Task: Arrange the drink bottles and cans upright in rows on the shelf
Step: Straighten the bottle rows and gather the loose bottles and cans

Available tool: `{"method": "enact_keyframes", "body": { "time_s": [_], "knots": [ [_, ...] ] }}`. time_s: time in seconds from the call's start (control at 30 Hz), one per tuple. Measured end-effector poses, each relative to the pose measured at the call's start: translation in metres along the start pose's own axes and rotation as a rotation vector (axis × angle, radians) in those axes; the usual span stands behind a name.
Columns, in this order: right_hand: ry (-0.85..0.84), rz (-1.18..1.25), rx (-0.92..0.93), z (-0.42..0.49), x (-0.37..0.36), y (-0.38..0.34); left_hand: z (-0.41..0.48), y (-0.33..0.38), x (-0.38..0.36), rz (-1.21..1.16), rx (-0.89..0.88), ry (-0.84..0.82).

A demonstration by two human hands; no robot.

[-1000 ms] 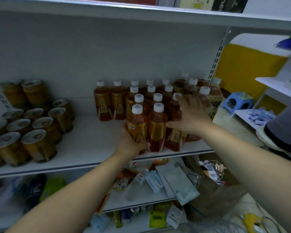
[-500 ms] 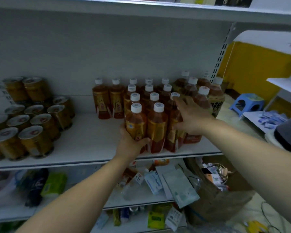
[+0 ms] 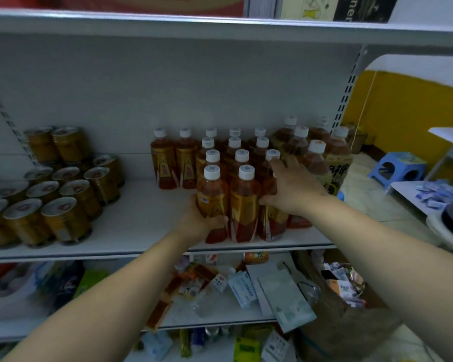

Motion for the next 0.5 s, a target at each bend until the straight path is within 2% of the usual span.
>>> {"method": "enact_keyframes", "body": {
  "time_s": [0.1, 0.27, 0.4, 0.5],
  "knots": [
    [-0.004, -0.006, -0.018, 0.003, 0.013, 0.002, -0.001, 0.015, 0.014, -0.03, 0.022, -0.054],
    [0.1, 0.19, -0.024, 0.042, 0.033, -0.002, 0.026, 0.034, 0.045, -0.096, 0.046, 0.056],
    [0.002, 0.323, -0.021, 0.087, 0.031, -0.005, 0.057, 0.048, 0.054, -0.166, 0.062, 0.04],
    [-0.09, 0.336, 0.014, 0.112, 0.024, -0.006, 0.083, 0.044, 0.05, -0.197, 0.128, -0.004]
  ]
}}
Point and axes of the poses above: each hand's wrist, its own z-axis towards the middle knuckle, its own x-axis out of the back of the hand, y = z × x, the point moved 4 cm from there along z, towards the middle knuckle, and after that the axes turned 5 degrees about x, right-handed, at the moved point
